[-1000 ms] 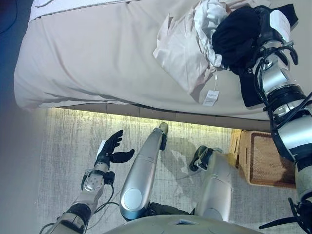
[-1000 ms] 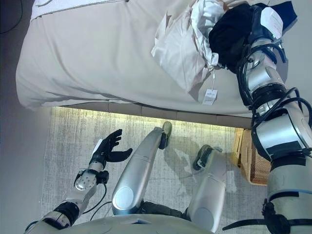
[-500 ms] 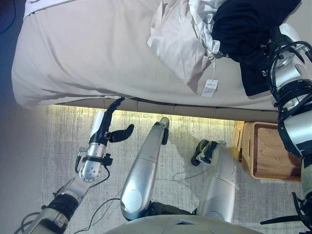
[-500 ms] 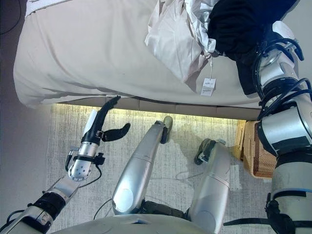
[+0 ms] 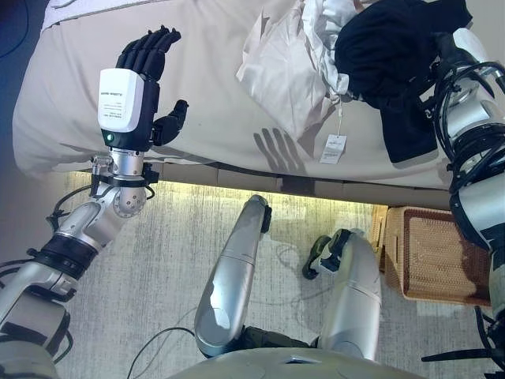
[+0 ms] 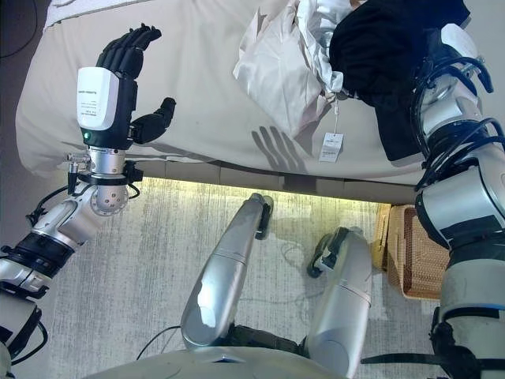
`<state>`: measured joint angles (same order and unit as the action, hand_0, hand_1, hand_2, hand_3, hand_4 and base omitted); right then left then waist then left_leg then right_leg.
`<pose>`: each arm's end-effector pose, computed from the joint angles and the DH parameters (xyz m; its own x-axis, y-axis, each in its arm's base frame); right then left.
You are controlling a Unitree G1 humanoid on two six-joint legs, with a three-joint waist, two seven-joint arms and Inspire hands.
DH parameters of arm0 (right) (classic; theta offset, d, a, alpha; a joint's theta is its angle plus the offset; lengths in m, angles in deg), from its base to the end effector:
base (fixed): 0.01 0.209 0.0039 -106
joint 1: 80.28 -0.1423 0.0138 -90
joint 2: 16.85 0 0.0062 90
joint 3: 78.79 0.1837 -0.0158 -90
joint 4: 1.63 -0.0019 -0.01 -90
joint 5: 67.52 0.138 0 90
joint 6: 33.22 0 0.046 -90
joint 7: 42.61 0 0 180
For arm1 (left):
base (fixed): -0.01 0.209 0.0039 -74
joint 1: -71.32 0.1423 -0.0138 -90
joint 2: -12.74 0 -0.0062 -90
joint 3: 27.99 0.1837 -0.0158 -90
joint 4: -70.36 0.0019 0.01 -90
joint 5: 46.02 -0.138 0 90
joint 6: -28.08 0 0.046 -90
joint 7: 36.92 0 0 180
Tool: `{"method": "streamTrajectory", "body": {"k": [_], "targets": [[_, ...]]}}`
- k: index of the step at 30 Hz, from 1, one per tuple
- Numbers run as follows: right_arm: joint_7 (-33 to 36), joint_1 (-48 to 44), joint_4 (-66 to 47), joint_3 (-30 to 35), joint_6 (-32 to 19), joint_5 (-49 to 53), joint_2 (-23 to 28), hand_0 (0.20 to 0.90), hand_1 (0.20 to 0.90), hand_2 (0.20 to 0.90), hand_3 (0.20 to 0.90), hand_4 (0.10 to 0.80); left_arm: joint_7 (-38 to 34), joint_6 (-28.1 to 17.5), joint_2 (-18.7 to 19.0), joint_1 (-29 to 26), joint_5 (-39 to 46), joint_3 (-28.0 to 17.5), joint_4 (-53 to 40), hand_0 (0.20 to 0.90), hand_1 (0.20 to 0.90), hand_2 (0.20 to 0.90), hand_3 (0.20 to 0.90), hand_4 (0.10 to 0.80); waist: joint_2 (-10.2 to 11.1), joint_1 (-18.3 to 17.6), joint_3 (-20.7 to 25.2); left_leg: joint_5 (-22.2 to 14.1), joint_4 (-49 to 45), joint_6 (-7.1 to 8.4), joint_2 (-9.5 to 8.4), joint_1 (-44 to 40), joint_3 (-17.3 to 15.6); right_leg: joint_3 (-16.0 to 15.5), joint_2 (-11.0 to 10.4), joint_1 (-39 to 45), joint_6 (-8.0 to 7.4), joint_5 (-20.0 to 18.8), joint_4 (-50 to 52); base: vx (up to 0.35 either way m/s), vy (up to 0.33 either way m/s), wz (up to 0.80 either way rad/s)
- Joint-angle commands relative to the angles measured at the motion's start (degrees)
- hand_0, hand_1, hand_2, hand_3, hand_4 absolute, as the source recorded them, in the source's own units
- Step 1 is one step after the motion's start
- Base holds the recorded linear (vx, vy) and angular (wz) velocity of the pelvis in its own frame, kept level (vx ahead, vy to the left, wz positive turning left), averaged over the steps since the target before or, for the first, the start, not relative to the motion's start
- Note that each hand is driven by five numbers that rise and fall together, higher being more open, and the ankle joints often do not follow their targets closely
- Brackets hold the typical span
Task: Pick up the clothes from the bed and place them into the basket
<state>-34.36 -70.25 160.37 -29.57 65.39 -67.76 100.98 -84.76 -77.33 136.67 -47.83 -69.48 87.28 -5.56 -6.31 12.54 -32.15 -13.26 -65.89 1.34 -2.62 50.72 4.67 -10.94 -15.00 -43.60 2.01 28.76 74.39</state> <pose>0.3551 -0.2798 0.2711 0.8864 -0.4232 0.1874 0.3646 0.3892 -0.8459 0.2751 0.2316 0.1396 0.6307 -0.1805 0.7547 -0.6248 0.4587 0.6318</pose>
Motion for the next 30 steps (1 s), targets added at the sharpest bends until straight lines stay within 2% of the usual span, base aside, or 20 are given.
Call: {"method": "streamTrajectory", "body": {"k": [1, 10, 18, 22, 23, 25, 30], "targets": [[2.3, -9.1, 0.7, -2.0, -3.6, 3.1, -0.1, 0.900, 0.900, 0.900, 0.900, 0.800, -1.3, -3.0, 2.2, -1.2, 2.4, -4.3, -4.7, 0.900, 0.900, 0.900, 0.900, 0.800, 1.7, 1.9, 3.3, -1.6, 0.9, -4.51, -1.95, -2.8, -5.8, -3.6, 5.2, -0.2, 2.80, -6.4, -0.8, 0.080, -0.072, 0.09], [0.4, -11.4, 1.4, -2.7, -3.9, 4.8, -2.4, 0.900, 0.900, 0.900, 0.900, 0.800, 2.8, -5.4, 1.8, 2.1, 3.4, -4.7, -7.1, 0.900, 0.900, 0.900, 0.900, 0.800, 1.3, 3.6, 2.4, -0.4, -0.1, -4.07, -2.00, -0.3, -5.4, -4.4, 5.1, -2.1, 2.07, -6.8, 0.8, 0.032, -0.047, 0.04], [-4.1, -12.8, 2.2, -6.7, -0.8, 4.5, -4.1, 0.900, 0.900, 0.900, 0.900, 0.800, 1.6, -8.1, 1.8, 3.2, 2.7, -4.7, -9.0, 0.900, 0.900, 0.900, 0.900, 0.800, 0.4, 5.3, 2.4, 0.9, 0.2, -3.58, -2.79, 5.6, -4.5, -4.8, 4.8, -7.4, 1.23, -7.4, 1.4, -0.061, -0.043, 0.14], [-4.2, -13.3, 2.6, -8.1, 0.3, 5.5, -4.5, 0.900, 0.900, 0.900, 0.900, 0.800, 1.1, -9.2, 2.6, 2.7, 2.7, -5.1, -9.6, 0.900, 0.900, 0.900, 0.900, 0.800, 0.4, 5.8, 2.4, 1.3, 0.8, -3.58, -2.95, 7.6, -4.2, -5.2, 5.0, -9.2, 0.86, -7.6, 1.2, -0.085, -0.047, -0.01], [-3.7, -13.5, 2.7, -8.1, 0.4, 6.2, -4.5, 0.564, 0.564, 0.564, 0.507, 0.407, 1.3, -9.4, 2.8, 2.5, 2.3, -5.2, -9.9, 0.900, 0.900, 0.900, 0.900, 0.800, 0.3, 5.9, 2.4, 1.4, 0.8, -3.45, -3.00, 8.3, -4.1, -5.4, 5.0, -9.7, 0.75, -7.6, 1.4, -0.069, -0.050, -0.02], [-2.8, -13.9, 2.8, -8.0, -0.6, 8.0, -4.3, 0.300, 0.300, 0.300, 0.200, 0.100, 1.3, -9.8, 3.2, 2.3, 2.3, -5.4, -10.1, 0.900, 0.900, 0.900, 0.900, 0.800, 0.3, 6.0, 2.4, 1.5, 0.8, -3.29, -3.00, 9.2, -3.9, -5.5, 5.0, -10.3, 0.56, -7.4, 1.6, -0.081, -0.055, -0.01], [-1.1, -13.5, 2.0, -7.0, -0.4, 7.2, -2.4, 0.300, 0.300, 0.300, 0.200, 0.100, 1.4, -9.8, 3.8, 1.8, 2.3, -5.7, -10.6, 0.900, 0.900, 0.900, 0.900, 0.800, 0.7, 5.6, 2.4, 1.7, 1.3, -3.05, -2.88, 9.6, -3.7, -5.7, 5.1, -10.7, 0.11, -7.6, 1.5, -0.052, -0.051, -0.02]]}}
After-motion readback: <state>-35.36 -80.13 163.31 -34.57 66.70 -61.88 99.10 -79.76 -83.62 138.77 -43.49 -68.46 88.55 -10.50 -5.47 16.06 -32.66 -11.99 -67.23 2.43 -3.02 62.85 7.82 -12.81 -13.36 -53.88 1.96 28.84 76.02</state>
